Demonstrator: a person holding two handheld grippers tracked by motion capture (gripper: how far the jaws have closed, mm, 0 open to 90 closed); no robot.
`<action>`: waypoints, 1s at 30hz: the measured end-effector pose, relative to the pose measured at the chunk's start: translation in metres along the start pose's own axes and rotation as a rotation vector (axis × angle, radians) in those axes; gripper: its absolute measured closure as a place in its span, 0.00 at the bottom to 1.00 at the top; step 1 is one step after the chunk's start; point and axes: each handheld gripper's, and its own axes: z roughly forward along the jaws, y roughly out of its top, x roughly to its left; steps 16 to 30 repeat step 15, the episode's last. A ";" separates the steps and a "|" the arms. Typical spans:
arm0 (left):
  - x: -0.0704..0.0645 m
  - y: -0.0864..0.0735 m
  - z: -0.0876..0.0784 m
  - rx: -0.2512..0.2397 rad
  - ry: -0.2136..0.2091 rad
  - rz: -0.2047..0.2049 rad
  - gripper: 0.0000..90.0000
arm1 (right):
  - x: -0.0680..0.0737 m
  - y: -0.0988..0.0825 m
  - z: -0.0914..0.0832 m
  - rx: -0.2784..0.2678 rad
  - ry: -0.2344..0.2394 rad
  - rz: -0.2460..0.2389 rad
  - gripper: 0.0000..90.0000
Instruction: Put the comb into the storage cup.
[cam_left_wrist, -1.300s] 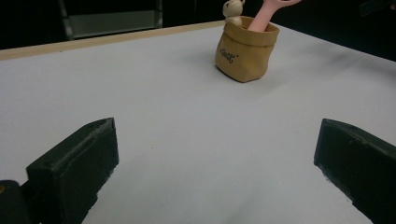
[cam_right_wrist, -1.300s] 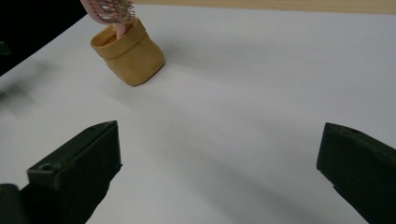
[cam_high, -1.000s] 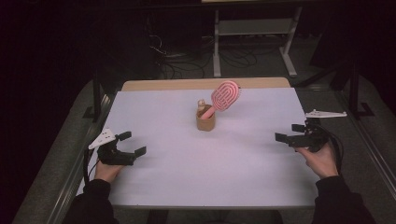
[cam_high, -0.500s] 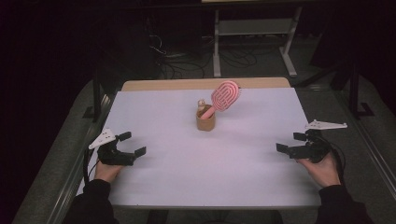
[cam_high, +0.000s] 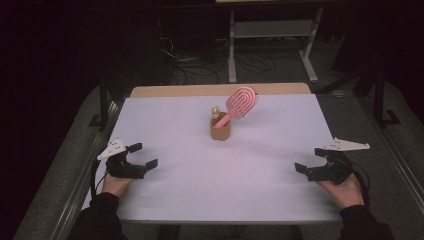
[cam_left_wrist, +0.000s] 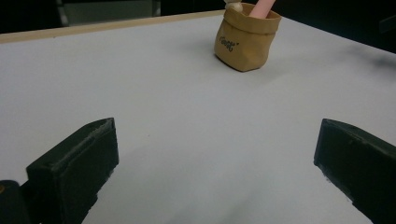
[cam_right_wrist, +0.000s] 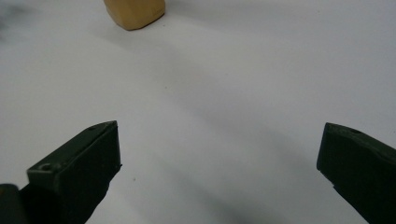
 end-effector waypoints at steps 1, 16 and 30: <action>0.000 0.000 0.000 0.000 -0.001 -0.001 0.00 | 0.001 -0.001 0.000 0.003 -0.005 -0.010 0.00; -0.003 0.001 -0.001 -0.011 -0.013 0.011 0.00 | 0.008 -0.015 -0.006 -0.009 -0.045 -0.062 0.00; -0.003 0.001 -0.001 -0.011 -0.013 0.011 0.00 | 0.008 -0.015 -0.006 -0.009 -0.045 -0.062 0.00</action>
